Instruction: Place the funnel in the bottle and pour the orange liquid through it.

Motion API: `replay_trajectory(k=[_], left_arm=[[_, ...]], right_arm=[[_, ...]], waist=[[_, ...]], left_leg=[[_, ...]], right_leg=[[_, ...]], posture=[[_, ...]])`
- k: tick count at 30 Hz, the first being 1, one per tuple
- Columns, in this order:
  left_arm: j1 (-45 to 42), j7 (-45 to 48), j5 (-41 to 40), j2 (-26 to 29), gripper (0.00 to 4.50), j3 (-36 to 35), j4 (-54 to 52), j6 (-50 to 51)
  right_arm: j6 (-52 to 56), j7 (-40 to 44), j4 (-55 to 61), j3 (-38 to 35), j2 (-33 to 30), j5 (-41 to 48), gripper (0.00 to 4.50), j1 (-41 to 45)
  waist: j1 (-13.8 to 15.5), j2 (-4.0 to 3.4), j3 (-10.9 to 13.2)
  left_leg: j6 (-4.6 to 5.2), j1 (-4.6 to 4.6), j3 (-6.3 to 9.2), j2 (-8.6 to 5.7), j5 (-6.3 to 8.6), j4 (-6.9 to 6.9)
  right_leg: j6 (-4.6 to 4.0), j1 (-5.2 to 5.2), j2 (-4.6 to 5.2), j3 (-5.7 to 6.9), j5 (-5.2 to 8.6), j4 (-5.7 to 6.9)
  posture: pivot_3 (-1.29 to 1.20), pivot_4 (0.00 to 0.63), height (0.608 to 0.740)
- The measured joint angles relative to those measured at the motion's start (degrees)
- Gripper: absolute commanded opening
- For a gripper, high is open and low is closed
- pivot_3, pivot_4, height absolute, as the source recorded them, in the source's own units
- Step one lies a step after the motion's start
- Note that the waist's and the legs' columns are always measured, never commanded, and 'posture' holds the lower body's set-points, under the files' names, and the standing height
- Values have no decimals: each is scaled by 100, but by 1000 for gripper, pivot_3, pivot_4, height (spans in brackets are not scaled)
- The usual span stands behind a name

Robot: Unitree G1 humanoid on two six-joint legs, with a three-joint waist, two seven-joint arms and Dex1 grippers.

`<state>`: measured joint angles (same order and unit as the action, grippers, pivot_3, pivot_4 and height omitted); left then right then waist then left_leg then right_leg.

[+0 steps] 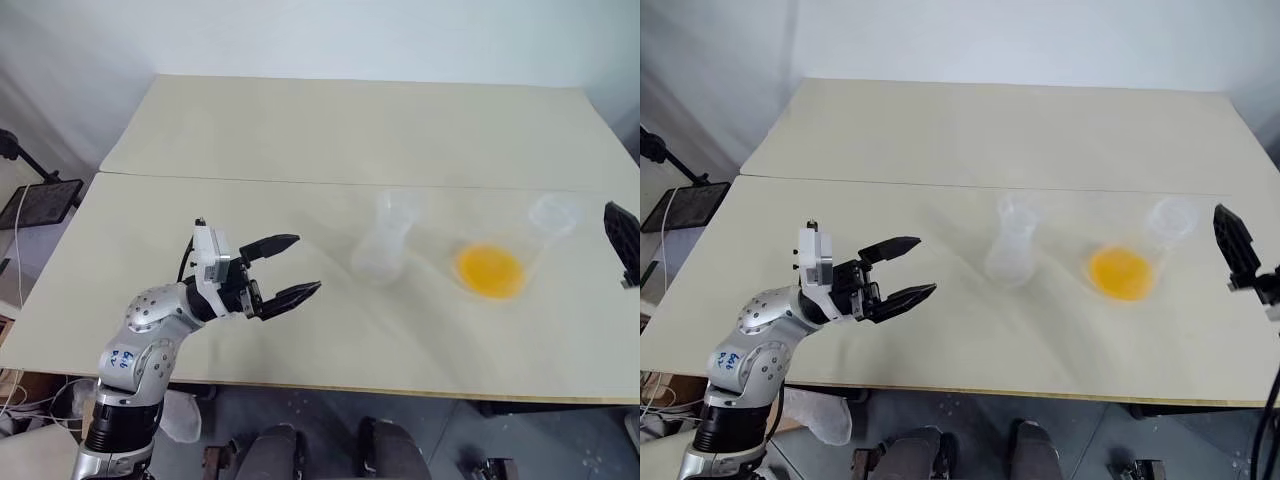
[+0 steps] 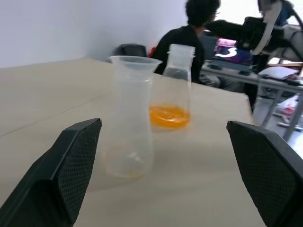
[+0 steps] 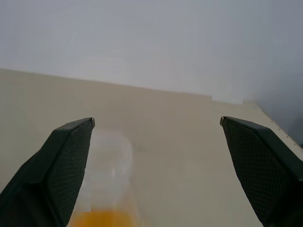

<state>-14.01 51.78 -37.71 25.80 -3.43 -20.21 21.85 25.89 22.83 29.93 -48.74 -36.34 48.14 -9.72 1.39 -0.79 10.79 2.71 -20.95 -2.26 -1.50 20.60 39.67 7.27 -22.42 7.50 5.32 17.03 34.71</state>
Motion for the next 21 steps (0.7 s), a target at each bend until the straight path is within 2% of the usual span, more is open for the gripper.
replay_trajectory(k=[6, 21], left_arm=[[-106, 144, -98, 114, 4500, 115, -173, 149], [276, -341, -419, 434, 4500, -48, -984, 654]], right_arm=[[571, 90, 86, 387, 80, 469, 4468, -477], [386, 151, -1281, 1732, 190, -365, 4468, 1069]], waist=[[-10, -4, -2], [-4, -6, -2]], left_leg=[[0, 3, -6, 2, -1, 1], [0, -9, 0, -2, -2, 11]], right_leg=[[-2, 0, -1, -6, 1, 0], [-2, -3, -4, -1, 1, -5]], posture=[[0, 150, 740], [0, 150, 740]])
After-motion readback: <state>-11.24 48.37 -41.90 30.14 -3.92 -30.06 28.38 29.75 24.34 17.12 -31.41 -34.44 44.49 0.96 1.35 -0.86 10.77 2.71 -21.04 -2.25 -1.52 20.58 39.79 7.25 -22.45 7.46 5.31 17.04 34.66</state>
